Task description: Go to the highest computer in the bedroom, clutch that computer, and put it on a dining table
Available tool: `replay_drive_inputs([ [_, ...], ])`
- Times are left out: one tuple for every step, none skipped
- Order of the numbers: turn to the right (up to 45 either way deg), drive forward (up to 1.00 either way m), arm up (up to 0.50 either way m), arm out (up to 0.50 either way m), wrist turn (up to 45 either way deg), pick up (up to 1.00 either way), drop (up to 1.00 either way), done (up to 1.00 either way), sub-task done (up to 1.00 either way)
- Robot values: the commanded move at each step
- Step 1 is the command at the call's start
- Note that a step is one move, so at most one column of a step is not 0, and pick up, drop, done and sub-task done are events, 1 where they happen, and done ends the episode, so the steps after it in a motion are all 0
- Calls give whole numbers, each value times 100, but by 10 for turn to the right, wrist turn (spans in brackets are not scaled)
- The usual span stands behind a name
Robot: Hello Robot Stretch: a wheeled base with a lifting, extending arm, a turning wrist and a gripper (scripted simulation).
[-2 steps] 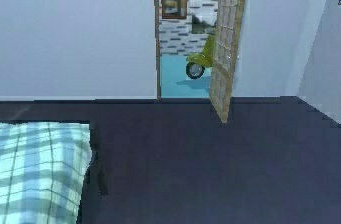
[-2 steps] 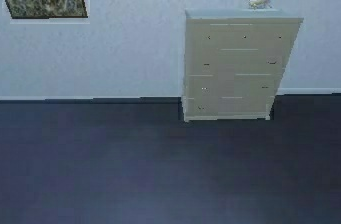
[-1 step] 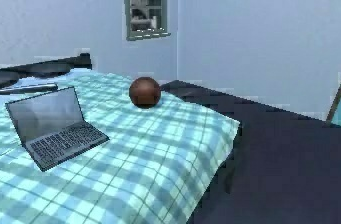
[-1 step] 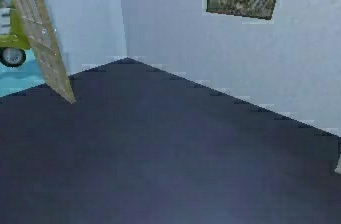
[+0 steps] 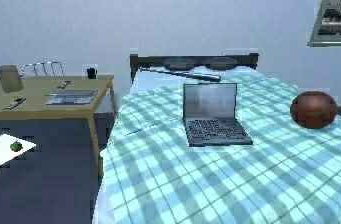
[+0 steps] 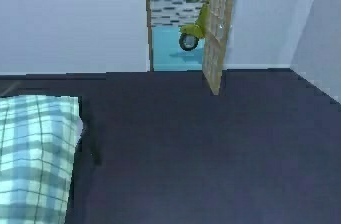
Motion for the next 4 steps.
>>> replay_drive_inputs([
  [-450, 0, 0, 0, 0, 0, 0, 0, 0],
  [-270, 0, 0, 0, 0, 0, 0, 0, 0],
  [450, 0, 0, 0, 0, 0, 0, 0, 0],
  [0, 20, 0, 0, 0, 0, 0, 0, 0],
])
